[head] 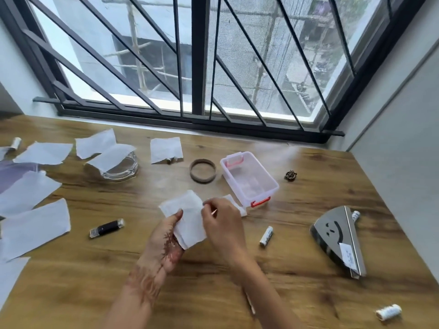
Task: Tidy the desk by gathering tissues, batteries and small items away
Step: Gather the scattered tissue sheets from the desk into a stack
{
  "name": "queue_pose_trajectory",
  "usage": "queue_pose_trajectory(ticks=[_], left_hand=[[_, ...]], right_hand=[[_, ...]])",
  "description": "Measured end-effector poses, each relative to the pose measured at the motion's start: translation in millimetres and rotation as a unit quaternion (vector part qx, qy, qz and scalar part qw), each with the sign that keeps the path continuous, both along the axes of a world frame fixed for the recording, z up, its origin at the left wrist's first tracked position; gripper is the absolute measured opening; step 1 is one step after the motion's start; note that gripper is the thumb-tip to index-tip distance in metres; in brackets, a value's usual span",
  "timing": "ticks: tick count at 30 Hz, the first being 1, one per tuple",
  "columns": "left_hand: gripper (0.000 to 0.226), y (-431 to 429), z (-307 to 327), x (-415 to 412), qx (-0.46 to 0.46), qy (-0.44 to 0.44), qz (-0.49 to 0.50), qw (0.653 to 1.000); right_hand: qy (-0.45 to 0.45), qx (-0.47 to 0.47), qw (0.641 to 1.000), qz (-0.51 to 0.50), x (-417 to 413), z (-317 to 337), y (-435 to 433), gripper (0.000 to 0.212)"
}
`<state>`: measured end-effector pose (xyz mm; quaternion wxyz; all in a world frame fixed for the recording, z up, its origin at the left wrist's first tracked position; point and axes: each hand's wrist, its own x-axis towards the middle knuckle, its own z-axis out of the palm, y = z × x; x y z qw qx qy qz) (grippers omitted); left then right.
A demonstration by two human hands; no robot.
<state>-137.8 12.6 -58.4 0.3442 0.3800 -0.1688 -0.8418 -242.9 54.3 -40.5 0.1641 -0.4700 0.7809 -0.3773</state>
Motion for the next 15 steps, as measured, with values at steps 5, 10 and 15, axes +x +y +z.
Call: queue_pose_trajectory(ticks=[5,10,15], left_hand=[[0.023,-14,-3,14,0.003,0.016,0.027,0.999],[0.020,-21,3,24,0.016,-0.005,0.002,1.000],[0.019,-28,4,31,0.021,-0.008,-0.017,1.000]], right_hand=[[0.129,0.092,0.981,-0.113,-44,-23,-4,0.027],[0.173,0.172,0.958,-0.150,-52,-36,-9,0.036],[0.223,0.208,0.943,-0.135,-44,-44,-25,0.037]])
